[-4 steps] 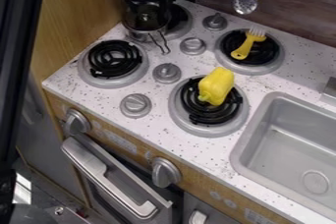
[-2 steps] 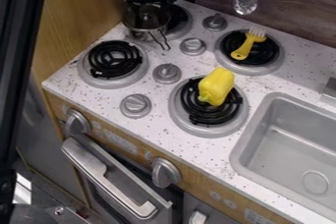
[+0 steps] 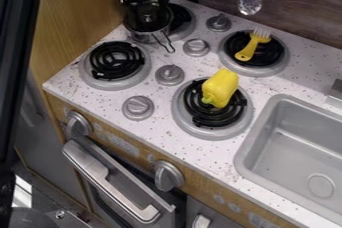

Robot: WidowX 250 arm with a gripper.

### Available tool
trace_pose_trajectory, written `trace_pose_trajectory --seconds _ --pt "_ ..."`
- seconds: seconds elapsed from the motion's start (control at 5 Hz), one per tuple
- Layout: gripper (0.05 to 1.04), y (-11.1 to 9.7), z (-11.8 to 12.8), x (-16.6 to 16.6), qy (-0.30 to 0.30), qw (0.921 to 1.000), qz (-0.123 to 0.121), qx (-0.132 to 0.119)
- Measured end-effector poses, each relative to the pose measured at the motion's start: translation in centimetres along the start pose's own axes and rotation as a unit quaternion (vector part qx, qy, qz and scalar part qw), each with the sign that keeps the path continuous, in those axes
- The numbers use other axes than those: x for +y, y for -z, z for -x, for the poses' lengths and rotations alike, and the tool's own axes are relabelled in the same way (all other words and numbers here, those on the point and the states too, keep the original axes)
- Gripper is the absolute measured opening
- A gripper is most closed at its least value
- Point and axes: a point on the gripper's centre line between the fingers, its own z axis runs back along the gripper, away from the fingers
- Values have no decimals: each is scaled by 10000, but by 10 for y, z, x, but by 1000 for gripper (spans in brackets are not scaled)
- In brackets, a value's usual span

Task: Fires a silver pan between the burners

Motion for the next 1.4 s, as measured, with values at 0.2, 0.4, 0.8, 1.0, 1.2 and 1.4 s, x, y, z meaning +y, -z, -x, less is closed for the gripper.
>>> trace_pose_trajectory --seconds 0.2,0.4,0.8,1.0,1.2,1.4 --pt "715 1 -1 3 -29 10000 -1 -18" --pt "438 1 -2 5 3 10000 47 72" --pt "559 -4 0 -10 181 9978 632 95" --pt "832 4 -24 -32 304 9965 783 17" --pt "1011 8 -33 -51 482 9954 830 27" --pt "1003 8 -34 -48 633 9955 704 13"
